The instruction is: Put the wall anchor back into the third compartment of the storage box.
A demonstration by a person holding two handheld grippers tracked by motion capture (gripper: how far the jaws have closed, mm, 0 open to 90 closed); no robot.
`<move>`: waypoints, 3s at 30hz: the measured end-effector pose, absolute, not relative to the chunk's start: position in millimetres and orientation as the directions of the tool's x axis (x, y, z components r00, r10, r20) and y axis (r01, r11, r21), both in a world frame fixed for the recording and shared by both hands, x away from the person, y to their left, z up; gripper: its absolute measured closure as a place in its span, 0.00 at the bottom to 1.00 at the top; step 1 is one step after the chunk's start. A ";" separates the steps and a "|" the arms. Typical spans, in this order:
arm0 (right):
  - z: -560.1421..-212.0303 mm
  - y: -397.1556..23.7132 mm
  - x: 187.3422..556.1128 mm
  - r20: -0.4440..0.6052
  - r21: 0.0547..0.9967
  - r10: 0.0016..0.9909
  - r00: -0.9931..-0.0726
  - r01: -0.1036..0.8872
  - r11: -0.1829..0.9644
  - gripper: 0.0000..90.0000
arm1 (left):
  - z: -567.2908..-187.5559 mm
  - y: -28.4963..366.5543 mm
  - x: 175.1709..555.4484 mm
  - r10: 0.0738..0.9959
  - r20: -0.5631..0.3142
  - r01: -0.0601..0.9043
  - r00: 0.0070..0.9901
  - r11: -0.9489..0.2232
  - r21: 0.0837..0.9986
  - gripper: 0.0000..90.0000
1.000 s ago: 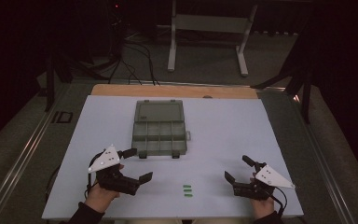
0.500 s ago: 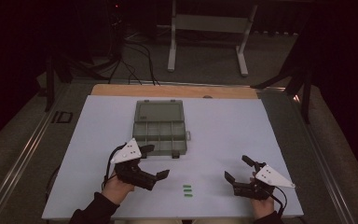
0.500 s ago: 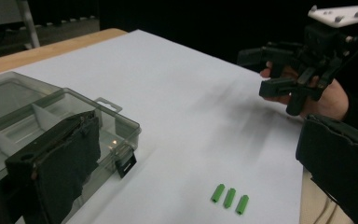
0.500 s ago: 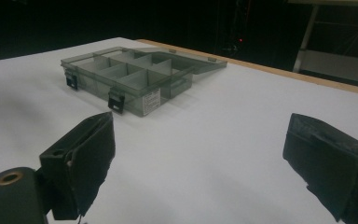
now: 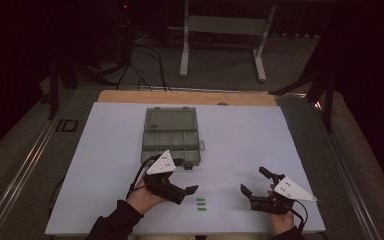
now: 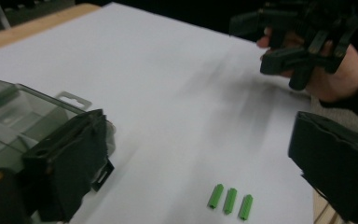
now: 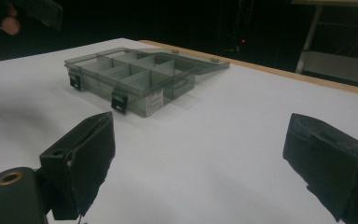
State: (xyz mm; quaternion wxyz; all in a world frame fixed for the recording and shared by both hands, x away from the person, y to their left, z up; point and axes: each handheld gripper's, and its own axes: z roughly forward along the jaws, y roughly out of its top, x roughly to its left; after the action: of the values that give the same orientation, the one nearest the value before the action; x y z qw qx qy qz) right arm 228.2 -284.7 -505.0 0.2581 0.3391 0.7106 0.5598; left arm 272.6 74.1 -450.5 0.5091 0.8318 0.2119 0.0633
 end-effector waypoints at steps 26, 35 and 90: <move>-507.2 -281.9 228.7 0.021 0.965 0.749 -0.662 0.209 0.158 0.10 | -503.7 34.9 272.5 0.286 -0.153 0.303 0.946 -0.609 0.733 0.67; -507.4 -282.2 228.9 0.023 0.965 0.747 -0.665 0.210 0.158 0.10 | -513.4 29.4 275.9 0.279 -0.161 0.309 0.947 -0.646 0.698 0.77; -507.6 -282.0 229.3 0.026 0.965 0.747 -0.664 0.212 0.155 0.10 | -427.8 77.1 304.3 0.443 -0.091 0.335 0.892 -0.512 0.791 0.92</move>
State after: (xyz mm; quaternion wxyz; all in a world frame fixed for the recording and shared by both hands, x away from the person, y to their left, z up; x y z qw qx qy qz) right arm 229.3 -282.0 -507.6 0.2397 0.3326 0.7211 0.5585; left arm 304.3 77.1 -427.8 0.4400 0.8674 0.2241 0.0614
